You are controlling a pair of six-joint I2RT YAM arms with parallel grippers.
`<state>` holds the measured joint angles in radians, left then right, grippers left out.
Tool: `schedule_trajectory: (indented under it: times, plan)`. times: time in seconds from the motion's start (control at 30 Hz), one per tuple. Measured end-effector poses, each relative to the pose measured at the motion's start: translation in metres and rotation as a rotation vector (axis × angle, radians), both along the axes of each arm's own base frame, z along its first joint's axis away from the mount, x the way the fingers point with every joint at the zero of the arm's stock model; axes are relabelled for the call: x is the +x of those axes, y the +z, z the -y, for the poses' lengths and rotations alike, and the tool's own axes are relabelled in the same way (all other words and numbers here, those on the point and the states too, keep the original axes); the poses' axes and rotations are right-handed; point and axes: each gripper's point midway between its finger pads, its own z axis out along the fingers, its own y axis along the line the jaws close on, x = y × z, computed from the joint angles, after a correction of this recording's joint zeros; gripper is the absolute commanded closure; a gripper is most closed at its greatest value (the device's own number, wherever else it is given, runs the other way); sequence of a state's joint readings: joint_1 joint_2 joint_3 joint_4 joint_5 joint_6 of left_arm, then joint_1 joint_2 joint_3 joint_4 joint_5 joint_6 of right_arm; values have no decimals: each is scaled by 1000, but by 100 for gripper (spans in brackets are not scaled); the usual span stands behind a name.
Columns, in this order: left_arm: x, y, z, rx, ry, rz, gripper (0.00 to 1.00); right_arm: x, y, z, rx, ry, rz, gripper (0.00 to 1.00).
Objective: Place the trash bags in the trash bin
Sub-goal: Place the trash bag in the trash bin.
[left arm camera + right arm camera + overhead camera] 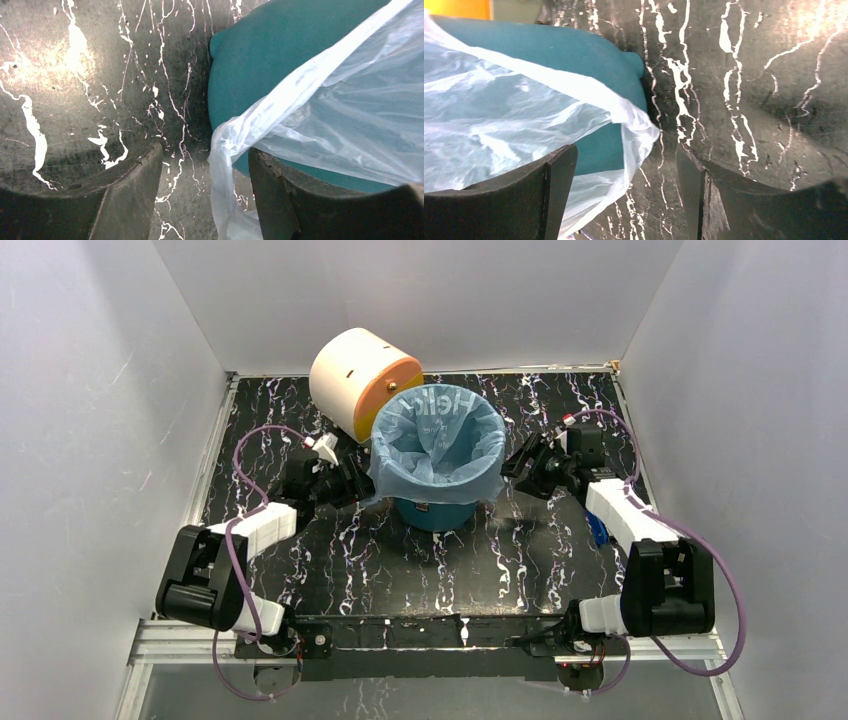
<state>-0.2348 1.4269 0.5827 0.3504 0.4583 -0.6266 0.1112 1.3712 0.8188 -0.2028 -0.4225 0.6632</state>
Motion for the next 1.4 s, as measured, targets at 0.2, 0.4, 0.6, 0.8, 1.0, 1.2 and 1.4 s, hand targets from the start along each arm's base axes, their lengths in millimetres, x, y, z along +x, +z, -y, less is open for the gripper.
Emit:
schedule_trajectory:
  times: [0.2,0.4,0.6,0.8,1.0,1.2,1.4]
  plan:
    - [2,9,3,-12,-13,27,37,-4,4,-21,169,69,6,25]
    - [1,12,6,-35,-25,26,37,-10,-34,-38,286,126,-148,35]
    - [0,11,6,-34,-32,24,36,-17,-60,-26,183,93,-211,26]
    - [1,5,-2,18,-3,21,31,-21,-52,-8,73,54,-176,25]
    - [7,16,-7,39,24,75,31,-7,8,23,-14,-65,56,20]
    - [9,9,-7,54,17,57,29,5,35,50,-85,-182,162,28]
    - [23,18,-5,76,-5,72,29,67,20,38,-33,-133,59,26]
